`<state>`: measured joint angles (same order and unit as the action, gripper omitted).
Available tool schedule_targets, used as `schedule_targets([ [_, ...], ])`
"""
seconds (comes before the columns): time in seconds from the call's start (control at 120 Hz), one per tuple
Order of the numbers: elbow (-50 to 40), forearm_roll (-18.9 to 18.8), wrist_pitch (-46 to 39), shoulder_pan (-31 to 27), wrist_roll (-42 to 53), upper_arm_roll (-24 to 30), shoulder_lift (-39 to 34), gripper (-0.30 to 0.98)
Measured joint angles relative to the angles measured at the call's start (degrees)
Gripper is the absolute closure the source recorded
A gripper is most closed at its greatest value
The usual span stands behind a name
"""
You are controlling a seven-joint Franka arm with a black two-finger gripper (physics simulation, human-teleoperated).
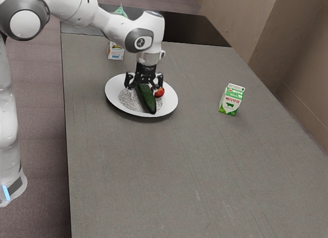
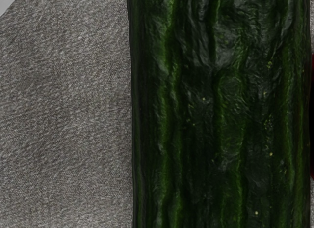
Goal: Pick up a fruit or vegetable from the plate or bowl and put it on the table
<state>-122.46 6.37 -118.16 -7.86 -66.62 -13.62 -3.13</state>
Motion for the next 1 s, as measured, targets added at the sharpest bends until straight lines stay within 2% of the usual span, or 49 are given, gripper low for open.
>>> schedule_targets([
  [0.208, 0.02, 0.18, -0.35, 0.24, 0.64, -0.02, -0.03, 0.4],
  [0.433, 0.37, -0.17, -0.38, 0.87, 0.28, 0.02, -0.7, 0.48],
  [0.525, 0.83, -0.6, -0.04, 2.37, -0.46, 0.55, -4.38, 0.48],
  [0.575, 0.86, -1.22, 0.31, 2.93, -1.1, 2.63, -7.34, 0.48],
  [0.658, 0.94, -2.98, 0.88, 3.35, -2.97, 10.19, -10.65, 0.48],
  [0.792, 2.8, -3.45, 1.02, 3.84, -6.73, 21.25, -9.06, 0.49],
  [0.875, 5.92, -3.45, 0.94, 4.1, -8.85, 24.3, -5.37, 0.49],
  [1.0, 8.26, -3.43, 0.42, 5.43, -11.52, 25.28, -0.82, 0.48],
])
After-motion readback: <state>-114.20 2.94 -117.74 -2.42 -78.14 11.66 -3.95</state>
